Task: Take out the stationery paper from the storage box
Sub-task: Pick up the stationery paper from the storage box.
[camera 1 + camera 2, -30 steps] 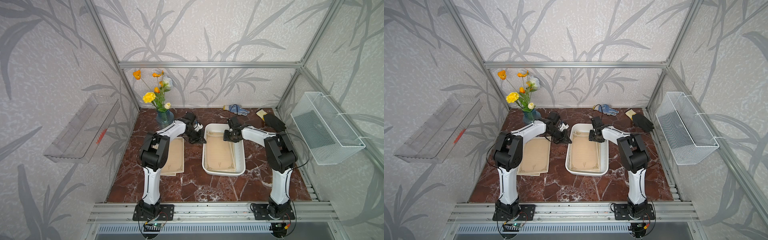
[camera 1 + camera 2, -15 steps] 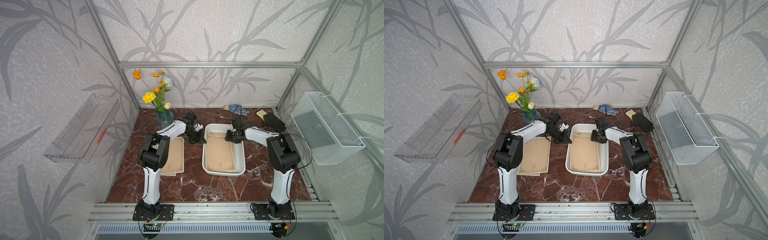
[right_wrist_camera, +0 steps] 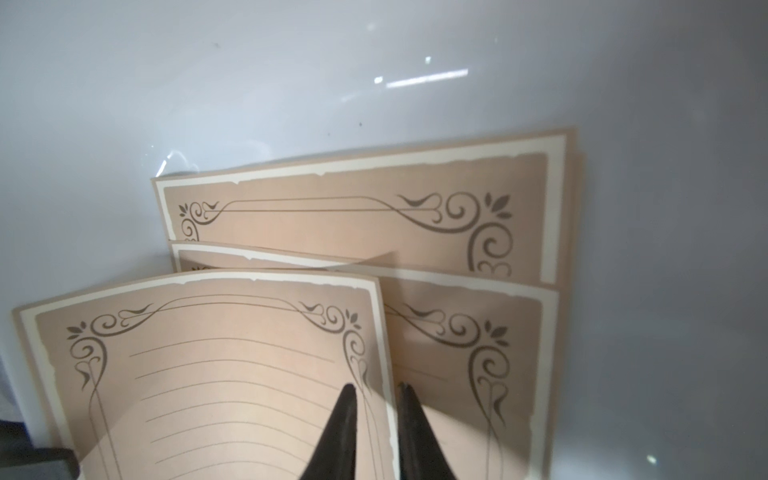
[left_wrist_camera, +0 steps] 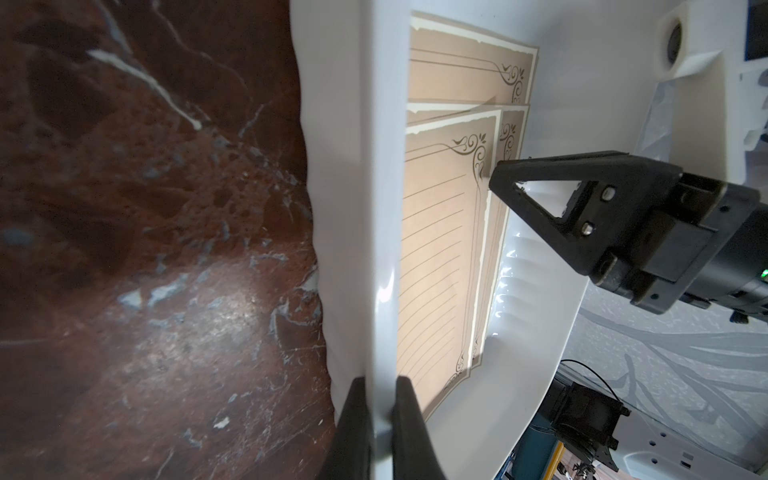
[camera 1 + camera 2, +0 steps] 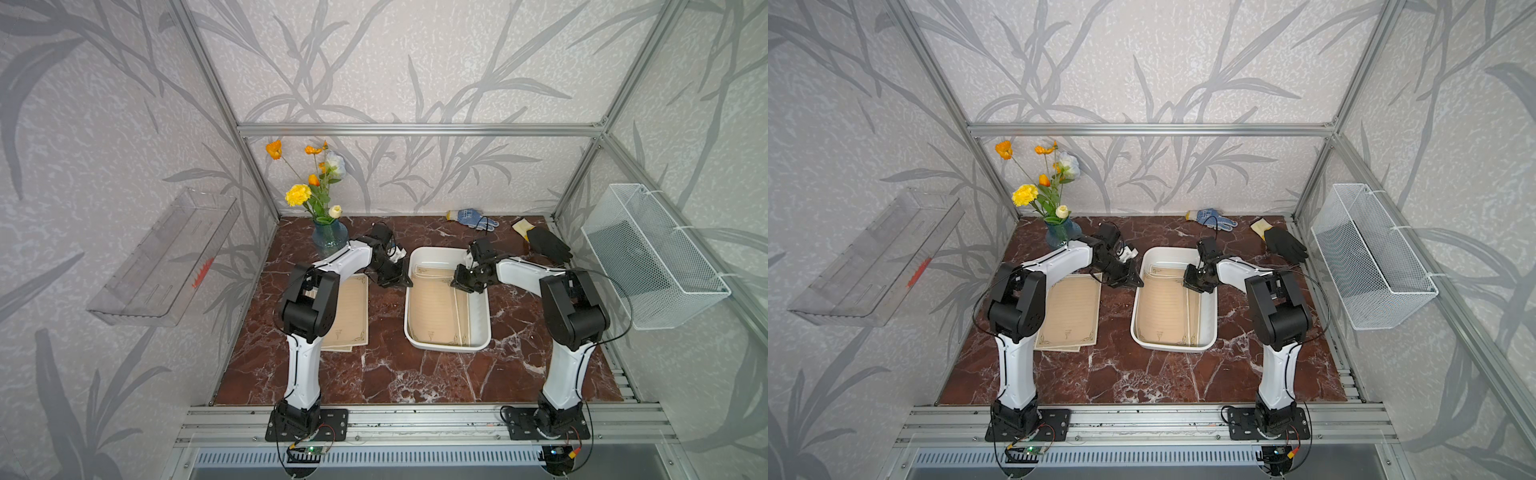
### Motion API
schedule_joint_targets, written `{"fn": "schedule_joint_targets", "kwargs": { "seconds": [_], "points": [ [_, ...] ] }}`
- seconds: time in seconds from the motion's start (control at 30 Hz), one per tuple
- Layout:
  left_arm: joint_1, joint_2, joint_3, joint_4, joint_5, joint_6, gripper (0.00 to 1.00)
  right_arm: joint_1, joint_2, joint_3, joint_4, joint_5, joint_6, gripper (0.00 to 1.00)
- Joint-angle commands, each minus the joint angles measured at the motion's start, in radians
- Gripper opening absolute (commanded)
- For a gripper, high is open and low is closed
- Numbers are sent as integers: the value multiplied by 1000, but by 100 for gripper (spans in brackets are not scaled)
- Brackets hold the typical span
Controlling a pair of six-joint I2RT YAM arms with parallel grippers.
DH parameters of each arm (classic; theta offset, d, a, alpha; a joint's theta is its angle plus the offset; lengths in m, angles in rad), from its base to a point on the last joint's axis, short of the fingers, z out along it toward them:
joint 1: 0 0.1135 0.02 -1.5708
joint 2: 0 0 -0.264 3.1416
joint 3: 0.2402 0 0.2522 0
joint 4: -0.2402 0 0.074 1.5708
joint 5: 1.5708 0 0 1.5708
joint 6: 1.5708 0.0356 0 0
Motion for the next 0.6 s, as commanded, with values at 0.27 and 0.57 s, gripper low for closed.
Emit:
{"fn": "schedule_joint_targets", "kwargs": {
  "seconds": [0.27, 0.57],
  "points": [
    [-21, 55, -8, -62, -69, 7, 7, -22, -49, -60, 81, -207, 40, 5],
    [-20, 58, -6, -64, -69, 9, 7, -24, -30, -64, 71, -226, -32, 23]
  ]
}}
